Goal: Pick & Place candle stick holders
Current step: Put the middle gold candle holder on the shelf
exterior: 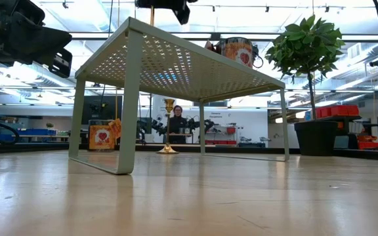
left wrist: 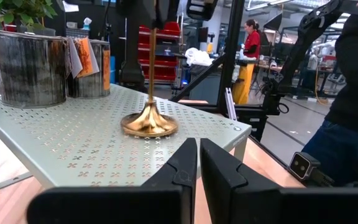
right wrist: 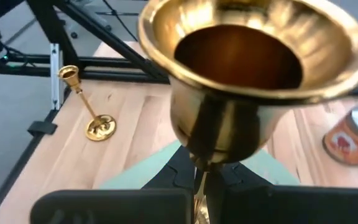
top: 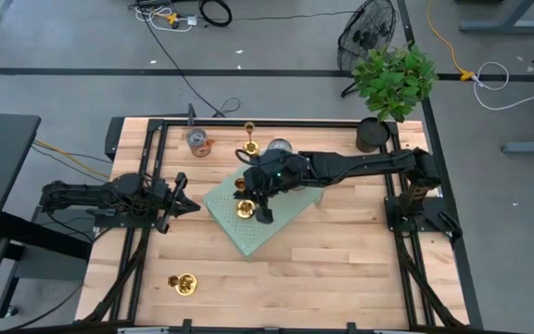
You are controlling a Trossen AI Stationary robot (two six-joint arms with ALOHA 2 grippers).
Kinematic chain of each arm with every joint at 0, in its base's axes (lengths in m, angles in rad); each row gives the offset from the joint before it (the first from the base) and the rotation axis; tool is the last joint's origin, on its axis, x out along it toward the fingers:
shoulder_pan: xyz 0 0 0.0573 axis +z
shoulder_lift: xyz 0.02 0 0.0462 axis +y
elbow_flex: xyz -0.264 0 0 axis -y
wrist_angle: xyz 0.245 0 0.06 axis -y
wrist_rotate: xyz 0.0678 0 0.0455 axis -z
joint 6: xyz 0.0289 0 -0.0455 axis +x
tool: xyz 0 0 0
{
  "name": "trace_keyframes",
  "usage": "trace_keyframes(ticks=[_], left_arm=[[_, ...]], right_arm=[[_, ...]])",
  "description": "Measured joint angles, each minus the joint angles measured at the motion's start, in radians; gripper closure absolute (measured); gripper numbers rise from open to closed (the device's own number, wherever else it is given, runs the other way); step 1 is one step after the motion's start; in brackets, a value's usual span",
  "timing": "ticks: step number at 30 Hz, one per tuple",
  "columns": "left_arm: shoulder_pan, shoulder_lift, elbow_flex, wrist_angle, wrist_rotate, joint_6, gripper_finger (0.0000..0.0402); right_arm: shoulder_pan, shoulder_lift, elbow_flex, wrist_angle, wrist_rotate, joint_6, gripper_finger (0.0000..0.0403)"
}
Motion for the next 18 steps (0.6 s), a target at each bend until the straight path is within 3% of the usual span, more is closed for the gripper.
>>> trace_keyframes(ticks=[7,18], left_arm=[[0.0,0.0,0.0,0.0,0.0,0.0,0.0376],[0.0,0.0,0.0,0.0,0.0,0.0,0.0376]], right_arm=[[-0.024,-0.001,0.0,-0.018,0.058,0.022,0.0392],[-0.035,-0.001,0.0,-0.021,0.046,0.029,0.0392]])
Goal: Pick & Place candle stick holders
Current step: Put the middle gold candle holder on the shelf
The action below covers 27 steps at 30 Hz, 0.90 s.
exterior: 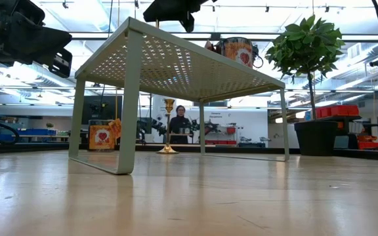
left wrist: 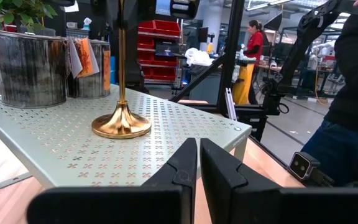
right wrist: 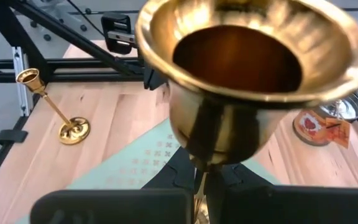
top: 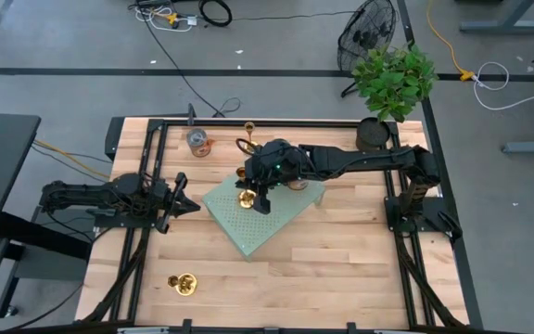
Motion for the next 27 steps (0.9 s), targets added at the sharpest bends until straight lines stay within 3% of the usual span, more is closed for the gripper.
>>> trace_keyframes(ticks=[5,27], left_arm=[[0.0,0.0,0.0,0.0,0.0,0.0,0.0376],[0.0,0.0,0.0,0.0,0.0,0.0,0.0376]], right_arm=[[0.0,0.0,0.0,0.0,-0.056,-0.019,0.0392],[0.005,-0.032,-0.027,0.07,-0.045,-0.034,0.0392]])
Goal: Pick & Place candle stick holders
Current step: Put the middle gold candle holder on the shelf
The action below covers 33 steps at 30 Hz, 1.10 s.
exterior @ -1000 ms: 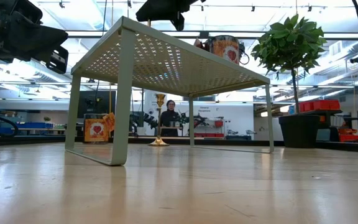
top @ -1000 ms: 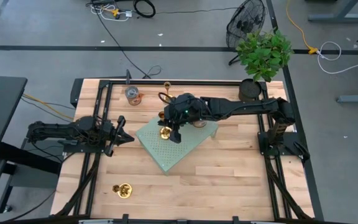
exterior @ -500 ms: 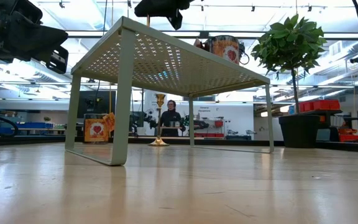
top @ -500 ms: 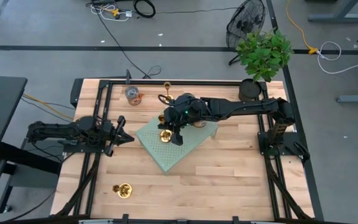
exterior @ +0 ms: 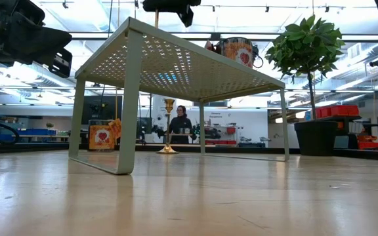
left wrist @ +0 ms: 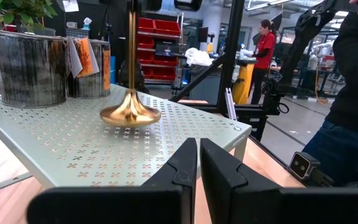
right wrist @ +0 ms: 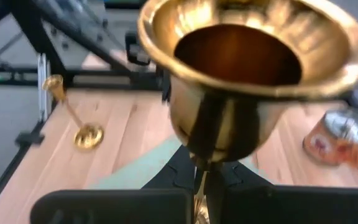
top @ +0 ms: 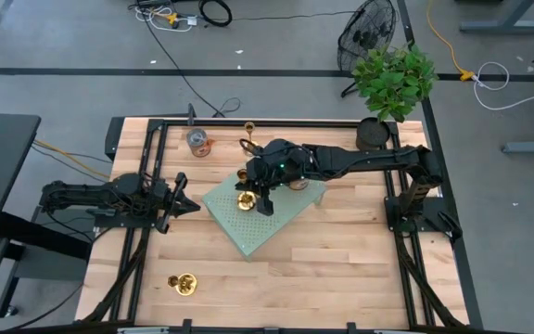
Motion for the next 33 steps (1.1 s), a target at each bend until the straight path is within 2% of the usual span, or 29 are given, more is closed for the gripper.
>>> trace_keyframes(ticks=[5,14,20,25,33], left_arm=[[0.0,0.0,0.0,0.0,0.0,0.0,0.0376],[0.0,0.0,0.0,0.0,0.0,0.0,0.0376],[0.0,0.0,0.0,0.0,0.0,0.0,0.0376],[0.0,0.0,0.0,0.0,0.0,0.0,0.0376],[0.0,0.0,0.0,0.0,0.0,0.0,0.0376]], right_arm=[[0.0,-0.05,-0.053,0.098,0.0,0.03,0.0392],[0.001,-0.046,-0.061,0.021,-0.003,0.028,0.0392],[0.024,-0.044,-0.061,0.021,-0.003,-0.033,0.0392],[0.028,-0.033,-0.06,0.019,-0.063,-0.052,0.0392],[0.027,-0.025,-0.061,0.003,-0.018,-0.031,0.0392]])
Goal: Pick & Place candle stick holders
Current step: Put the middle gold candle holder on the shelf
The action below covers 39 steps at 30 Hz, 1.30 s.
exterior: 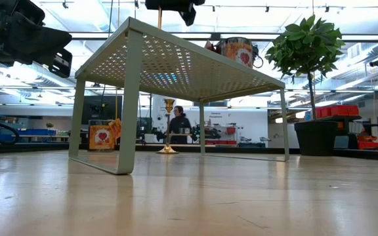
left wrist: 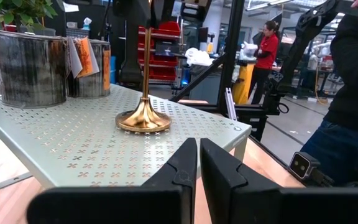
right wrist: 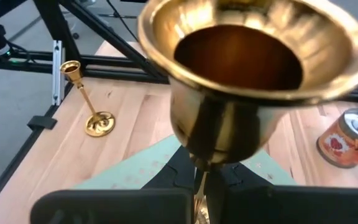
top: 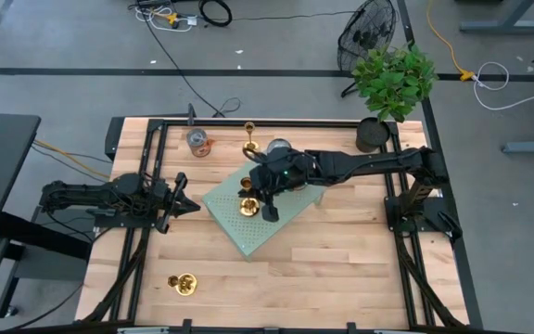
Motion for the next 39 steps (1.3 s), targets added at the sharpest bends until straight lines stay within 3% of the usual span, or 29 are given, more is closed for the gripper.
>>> trace_keyframes(ticks=[21,39], left_arm=[[0.0,0.0,0.0,0.0,0.0,0.0,0.0376],[0.0,0.0,0.0,0.0,0.0,0.0,0.0376]], right_arm=[[0.0,0.0,0.0,-0.02,0.094,0.023,0.0392],[-0.001,0.001,0.0,-0.007,0.1,0.057,0.0392]])
